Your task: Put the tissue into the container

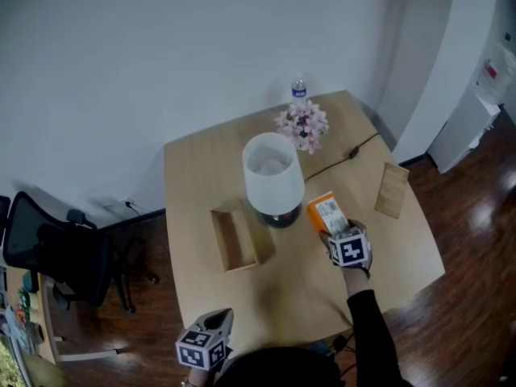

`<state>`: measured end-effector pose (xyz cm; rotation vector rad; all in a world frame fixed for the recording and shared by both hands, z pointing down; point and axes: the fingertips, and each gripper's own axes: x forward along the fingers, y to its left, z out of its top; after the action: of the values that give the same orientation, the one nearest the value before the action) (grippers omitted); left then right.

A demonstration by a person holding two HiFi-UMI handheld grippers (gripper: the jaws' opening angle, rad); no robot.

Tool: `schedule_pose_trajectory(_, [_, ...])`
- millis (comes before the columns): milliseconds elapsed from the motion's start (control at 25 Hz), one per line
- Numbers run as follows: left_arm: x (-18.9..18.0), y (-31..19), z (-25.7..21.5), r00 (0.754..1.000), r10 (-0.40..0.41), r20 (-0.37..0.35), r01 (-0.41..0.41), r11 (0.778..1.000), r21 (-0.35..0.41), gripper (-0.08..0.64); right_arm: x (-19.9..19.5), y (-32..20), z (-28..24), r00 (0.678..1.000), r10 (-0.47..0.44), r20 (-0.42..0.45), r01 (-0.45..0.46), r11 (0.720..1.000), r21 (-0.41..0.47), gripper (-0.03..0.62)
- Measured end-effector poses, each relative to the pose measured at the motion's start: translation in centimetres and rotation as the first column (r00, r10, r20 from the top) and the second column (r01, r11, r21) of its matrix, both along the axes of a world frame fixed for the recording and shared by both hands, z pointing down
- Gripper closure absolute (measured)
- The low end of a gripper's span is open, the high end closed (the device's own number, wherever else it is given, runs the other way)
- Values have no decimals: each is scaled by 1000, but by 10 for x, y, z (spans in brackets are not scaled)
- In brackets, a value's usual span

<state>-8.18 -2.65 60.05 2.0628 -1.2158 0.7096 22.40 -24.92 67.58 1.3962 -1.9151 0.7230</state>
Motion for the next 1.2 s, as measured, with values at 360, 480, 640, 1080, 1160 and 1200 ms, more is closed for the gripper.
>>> schedule_pose_trajectory(360, [13, -1, -9, 990, 124, -73, -120, 991, 51, 566, -39, 103, -21, 1000, 23, 0, -23, 1000, -13, 190])
schedule_pose_trajectory(480, [6, 0, -12, 988, 134, -83, -128, 989, 70, 566, -76, 118, -27, 1000, -5, 26, 5, 1000, -14, 190])
schedule_pose_trajectory(640, [-11, 3, -14, 987, 134, -88, -127, 988, 82, 567, -129, 118, -41, 997, -35, 75, 34, 999, 8, 190])
schedule_pose_trajectory(1080, [-87, 13, -13, 993, 84, -79, -77, 993, 94, 568, -261, 49, -63, 993, -20, 120, 10, 997, 83, 190])
schedule_pose_trajectory(1160, [-102, 17, -10, 995, 72, -73, -66, 994, 85, 568, -275, 35, -60, 993, 0, 120, -11, 996, 90, 190])
schedule_pose_trajectory(1200, [-109, 19, -9, 995, 66, -69, -61, 995, 81, 568, -280, 29, -57, 993, 14, 114, -25, 995, 92, 190])
